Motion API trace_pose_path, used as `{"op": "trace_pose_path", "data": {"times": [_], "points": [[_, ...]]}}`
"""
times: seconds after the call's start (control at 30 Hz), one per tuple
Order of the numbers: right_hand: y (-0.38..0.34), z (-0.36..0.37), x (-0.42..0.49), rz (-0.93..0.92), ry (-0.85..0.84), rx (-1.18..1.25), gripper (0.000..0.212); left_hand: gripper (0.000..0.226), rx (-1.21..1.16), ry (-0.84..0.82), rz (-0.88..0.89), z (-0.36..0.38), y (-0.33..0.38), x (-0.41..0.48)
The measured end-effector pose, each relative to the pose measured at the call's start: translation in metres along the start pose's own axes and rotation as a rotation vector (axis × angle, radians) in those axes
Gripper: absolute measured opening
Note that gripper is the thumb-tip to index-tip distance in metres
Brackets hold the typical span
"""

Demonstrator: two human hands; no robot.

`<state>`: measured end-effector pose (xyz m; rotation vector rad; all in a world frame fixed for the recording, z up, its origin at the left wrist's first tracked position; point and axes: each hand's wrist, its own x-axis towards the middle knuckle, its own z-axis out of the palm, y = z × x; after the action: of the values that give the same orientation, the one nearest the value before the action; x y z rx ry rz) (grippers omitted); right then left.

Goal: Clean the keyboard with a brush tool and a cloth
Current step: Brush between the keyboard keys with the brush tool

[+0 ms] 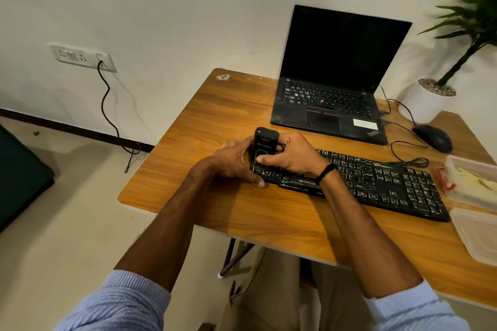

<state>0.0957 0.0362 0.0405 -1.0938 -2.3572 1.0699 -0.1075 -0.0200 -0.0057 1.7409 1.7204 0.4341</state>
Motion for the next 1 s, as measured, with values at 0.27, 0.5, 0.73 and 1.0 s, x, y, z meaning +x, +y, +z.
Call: {"op": "trace_pose_path", "data": {"times": [0.27, 0.5, 0.73, 1.0], "points": [[-0.02, 0.008, 0.007, -0.034, -0.034, -0.049, 0.02, 0.101, 0.011, 0.004, 0.052, 0.001, -0.001, 0.004], [-0.019, 0.011, 0.01, -0.025, -0.043, -0.05, 0.026, 0.098, -0.025, 0.014, 0.0, 0.003, 0.0, 0.003], [-0.008, 0.007, 0.001, -0.008, -0.073, 0.115, 0.035, 0.121, 0.036, 0.0, -0.033, 0.003, -0.001, 0.004], [-0.006, 0.007, -0.008, -0.02, 0.008, 0.015, 0.027, 0.111, -0.018, -0.006, 0.005, 0.002, 0.002, 0.003]]}}
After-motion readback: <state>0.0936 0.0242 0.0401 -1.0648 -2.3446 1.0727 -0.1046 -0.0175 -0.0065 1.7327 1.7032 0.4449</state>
